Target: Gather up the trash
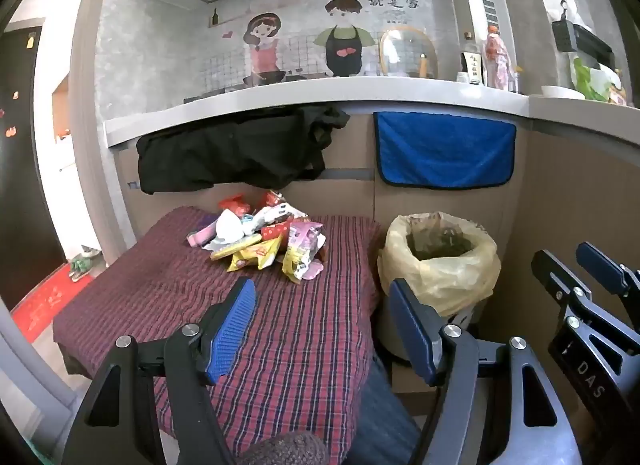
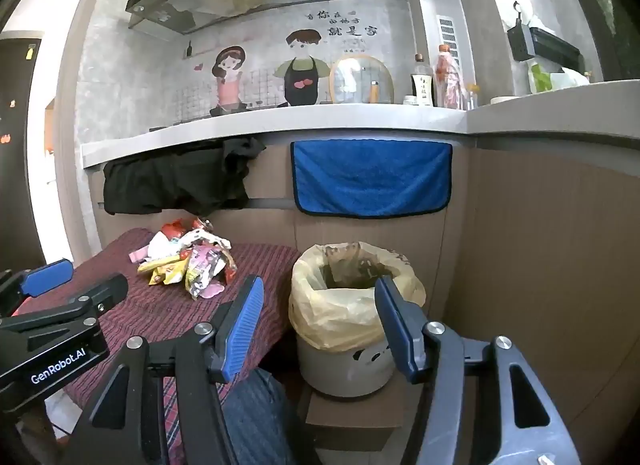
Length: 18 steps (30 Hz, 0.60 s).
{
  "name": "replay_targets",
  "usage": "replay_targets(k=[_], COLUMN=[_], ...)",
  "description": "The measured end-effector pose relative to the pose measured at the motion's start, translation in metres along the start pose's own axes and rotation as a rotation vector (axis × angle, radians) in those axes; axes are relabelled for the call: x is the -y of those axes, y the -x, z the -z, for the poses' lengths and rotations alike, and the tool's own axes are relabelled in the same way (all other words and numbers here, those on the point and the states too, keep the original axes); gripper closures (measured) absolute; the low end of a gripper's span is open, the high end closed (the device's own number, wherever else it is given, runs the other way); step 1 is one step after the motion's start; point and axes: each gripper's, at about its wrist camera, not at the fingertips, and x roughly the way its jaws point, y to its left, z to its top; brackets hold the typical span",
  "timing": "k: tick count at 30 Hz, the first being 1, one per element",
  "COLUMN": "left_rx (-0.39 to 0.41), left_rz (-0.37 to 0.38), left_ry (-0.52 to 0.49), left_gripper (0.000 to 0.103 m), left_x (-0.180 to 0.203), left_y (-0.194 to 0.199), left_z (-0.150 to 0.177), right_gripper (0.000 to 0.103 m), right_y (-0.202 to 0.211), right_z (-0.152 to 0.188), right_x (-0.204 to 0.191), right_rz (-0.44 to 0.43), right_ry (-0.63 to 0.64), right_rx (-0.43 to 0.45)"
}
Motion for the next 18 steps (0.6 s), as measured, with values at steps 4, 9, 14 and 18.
replay_targets(k=[4,9,14,18], left_rx=[-0.001,0.015,0.012,0.015], left_rz=[0.009,-0.014,-0.015,-0.014], left_ry=[-0.003,-0.005,-0.003,-0.006], left_gripper=[0.034,0.034,0.034,0.034], left_x=[-0.0015,0.0013,0.0024,0.0016], left_y=[-0.0041,0.0018,0.0016,0.0022], left_z=[-0.0008,0.0005,0.0006,0.0005], right_gripper=[0.048,0.048,0.048,0.048], right_y=[-0.0004,0.0029,0.0004,0.0005], right_z=[0.0010,0.0001,0.0019,-0.0019], right_x=[0.0007,-0.0021,-0.0015,-0.0023], right_rz=[-0.001,-0.002,-0.004,-0.006], right_ry=[0.003,-0.001,0.010,0.013], right_rx=[0.009,0.005,0.001,0.000])
